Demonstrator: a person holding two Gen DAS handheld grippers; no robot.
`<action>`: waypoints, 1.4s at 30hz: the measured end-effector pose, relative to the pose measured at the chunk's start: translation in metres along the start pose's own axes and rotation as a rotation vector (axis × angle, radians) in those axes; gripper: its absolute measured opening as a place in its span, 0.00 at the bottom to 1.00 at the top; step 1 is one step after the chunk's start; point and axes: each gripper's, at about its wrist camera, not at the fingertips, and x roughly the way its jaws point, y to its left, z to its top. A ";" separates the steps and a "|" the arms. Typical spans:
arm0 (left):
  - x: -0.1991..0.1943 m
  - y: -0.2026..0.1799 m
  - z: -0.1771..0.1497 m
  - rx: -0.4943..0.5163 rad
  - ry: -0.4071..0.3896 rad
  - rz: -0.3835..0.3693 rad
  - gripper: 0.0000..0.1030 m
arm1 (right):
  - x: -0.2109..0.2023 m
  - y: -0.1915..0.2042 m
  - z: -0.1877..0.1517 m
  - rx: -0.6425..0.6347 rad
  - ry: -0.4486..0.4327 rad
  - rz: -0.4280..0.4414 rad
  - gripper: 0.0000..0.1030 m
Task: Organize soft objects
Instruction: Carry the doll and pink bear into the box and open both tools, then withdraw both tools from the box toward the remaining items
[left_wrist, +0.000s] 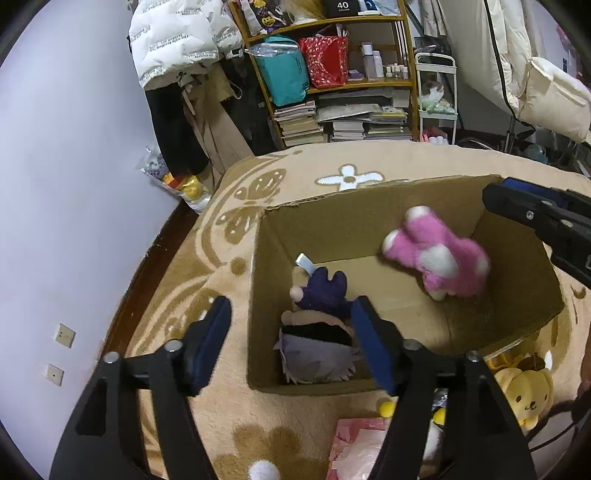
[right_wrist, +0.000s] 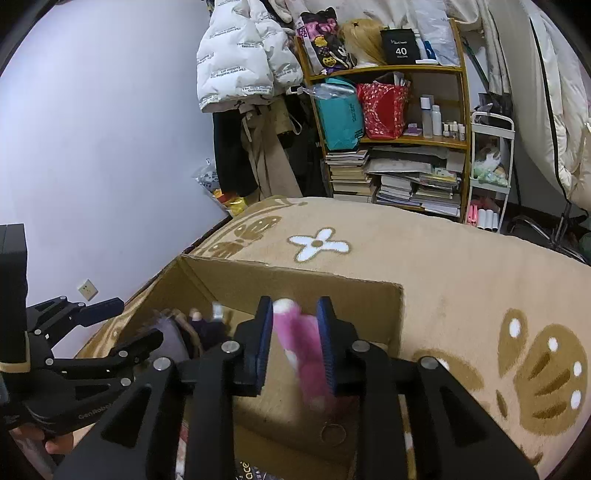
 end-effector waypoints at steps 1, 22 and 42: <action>-0.001 0.000 0.000 0.004 -0.004 0.005 0.74 | -0.001 0.000 0.000 -0.003 0.000 -0.004 0.36; -0.058 0.024 -0.026 -0.045 -0.012 0.039 0.98 | -0.056 0.020 -0.018 0.013 0.026 -0.018 0.99; -0.103 0.044 -0.092 -0.124 0.149 0.019 0.98 | -0.114 0.055 -0.081 0.038 0.137 -0.040 1.00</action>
